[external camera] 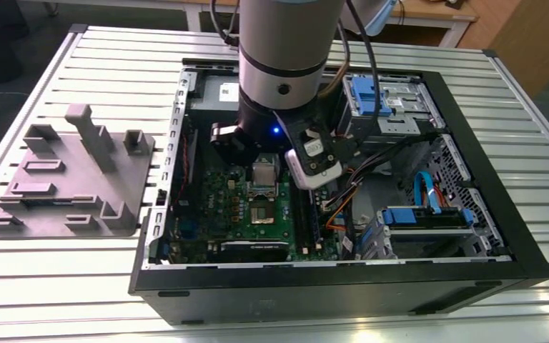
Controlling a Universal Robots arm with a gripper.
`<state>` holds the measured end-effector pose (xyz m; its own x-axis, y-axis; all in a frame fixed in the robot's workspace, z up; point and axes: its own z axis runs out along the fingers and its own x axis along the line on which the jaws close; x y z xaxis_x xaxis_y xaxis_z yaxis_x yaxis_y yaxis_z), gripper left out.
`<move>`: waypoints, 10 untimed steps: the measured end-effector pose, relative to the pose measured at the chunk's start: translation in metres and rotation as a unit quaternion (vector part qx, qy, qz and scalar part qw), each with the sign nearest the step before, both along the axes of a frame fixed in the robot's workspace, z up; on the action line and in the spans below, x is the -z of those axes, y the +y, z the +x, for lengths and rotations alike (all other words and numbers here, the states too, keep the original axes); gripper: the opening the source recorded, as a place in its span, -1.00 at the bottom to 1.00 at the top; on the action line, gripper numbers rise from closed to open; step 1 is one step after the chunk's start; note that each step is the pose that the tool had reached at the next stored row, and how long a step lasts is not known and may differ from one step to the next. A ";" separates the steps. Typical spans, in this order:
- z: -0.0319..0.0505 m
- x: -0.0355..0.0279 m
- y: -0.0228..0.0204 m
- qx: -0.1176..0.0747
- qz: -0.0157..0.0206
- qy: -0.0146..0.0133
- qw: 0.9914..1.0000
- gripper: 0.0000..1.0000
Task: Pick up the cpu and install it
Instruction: 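Place the cpu into insertion slot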
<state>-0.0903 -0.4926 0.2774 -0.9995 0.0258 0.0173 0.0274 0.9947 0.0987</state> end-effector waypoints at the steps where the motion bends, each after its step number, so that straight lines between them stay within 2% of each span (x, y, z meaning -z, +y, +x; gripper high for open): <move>1: 0.0000 0.0002 -0.0008 0.000 0.000 0.000 1.000 -0.05; 7: 0.0000 0.0052 -0.0099 0.000 0.000 0.000 1.000 -0.05; 10: -0.0001 0.0106 -0.0117 0.000 0.000 0.000 1.000 -0.05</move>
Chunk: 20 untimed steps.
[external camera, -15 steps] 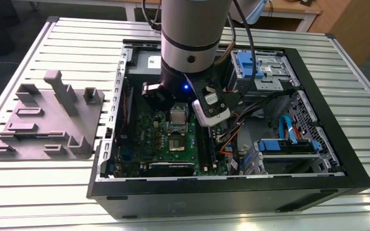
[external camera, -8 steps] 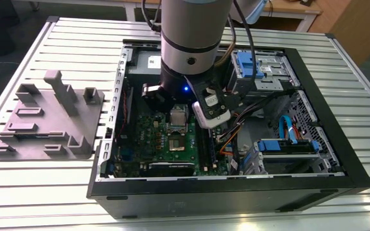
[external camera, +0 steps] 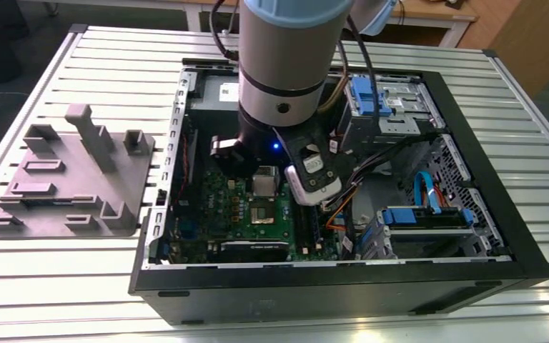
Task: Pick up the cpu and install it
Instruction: 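Place the cpu into insertion slot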
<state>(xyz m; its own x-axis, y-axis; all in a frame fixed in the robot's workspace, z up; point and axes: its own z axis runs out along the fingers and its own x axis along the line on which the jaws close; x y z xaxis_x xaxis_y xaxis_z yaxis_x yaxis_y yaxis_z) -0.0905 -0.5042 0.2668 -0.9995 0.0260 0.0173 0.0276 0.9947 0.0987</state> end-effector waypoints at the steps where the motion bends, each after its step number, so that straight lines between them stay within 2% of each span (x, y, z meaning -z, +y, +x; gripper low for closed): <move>1: 0.0000 0.0018 -0.0001 0.000 0.000 0.000 1.000 -0.05; 16: -0.0003 0.0289 -0.0001 0.002 0.000 0.000 1.000 -0.05; 20: -0.0003 0.0303 -0.0001 0.002 -0.002 0.000 1.000 -0.05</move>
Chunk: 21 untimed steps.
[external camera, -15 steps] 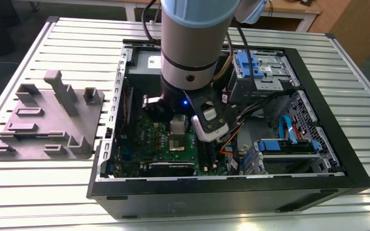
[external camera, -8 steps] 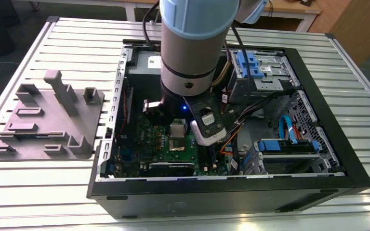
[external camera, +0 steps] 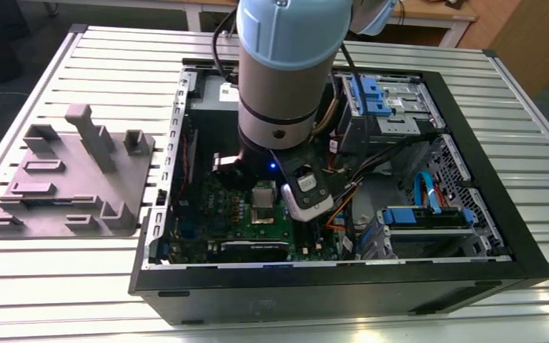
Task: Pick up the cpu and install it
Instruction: 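Place the cpu into insertion slot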
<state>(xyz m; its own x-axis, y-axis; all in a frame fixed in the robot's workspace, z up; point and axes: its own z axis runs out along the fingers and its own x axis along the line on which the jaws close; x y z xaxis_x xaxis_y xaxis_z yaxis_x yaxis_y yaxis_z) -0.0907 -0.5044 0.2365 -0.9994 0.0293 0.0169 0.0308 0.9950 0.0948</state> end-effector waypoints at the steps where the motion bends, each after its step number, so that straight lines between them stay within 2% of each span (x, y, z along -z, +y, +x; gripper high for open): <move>1: 0.0000 0.0001 0.0000 0.000 0.000 0.000 1.000 -0.05; 12: 0.0000 0.0022 0.0000 0.000 -0.001 0.000 1.000 -0.05; 17: 0.0000 0.0075 0.0000 0.000 -0.001 0.000 1.000 -0.05; 21: 0.0000 0.0080 0.0000 0.000 -0.001 0.000 1.000 -0.05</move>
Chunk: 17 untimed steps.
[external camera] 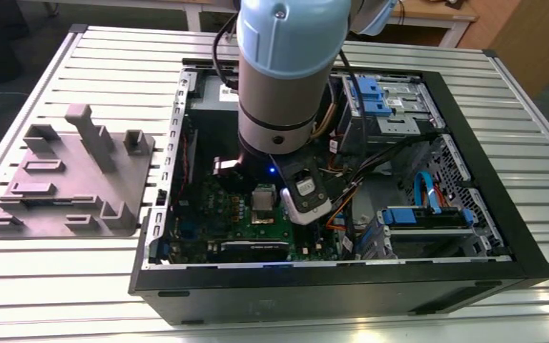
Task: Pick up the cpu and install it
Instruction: 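Place the cpu into insertion slot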
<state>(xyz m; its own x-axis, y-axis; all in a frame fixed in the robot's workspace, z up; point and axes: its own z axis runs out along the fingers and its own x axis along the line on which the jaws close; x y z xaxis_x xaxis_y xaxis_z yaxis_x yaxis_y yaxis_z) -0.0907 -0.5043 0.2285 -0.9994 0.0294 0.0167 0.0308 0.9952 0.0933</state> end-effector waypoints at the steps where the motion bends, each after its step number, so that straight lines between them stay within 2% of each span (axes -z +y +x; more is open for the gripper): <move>1: 0.0000 0.0003 0.0001 0.000 0.000 0.000 1.000 -0.05; 5: 0.0000 0.0019 0.0012 0.000 0.001 0.000 1.000 -0.05; 11: 0.0000 0.0109 0.0014 0.000 0.002 0.000 1.000 -0.05; 17: 0.0000 0.0145 0.0017 0.000 0.002 0.000 1.000 -0.05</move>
<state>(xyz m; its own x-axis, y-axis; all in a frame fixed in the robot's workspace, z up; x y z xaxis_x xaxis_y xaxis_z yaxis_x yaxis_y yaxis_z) -0.0907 -0.5026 0.2140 -0.9994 0.0294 0.0168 0.0308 0.9948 0.0967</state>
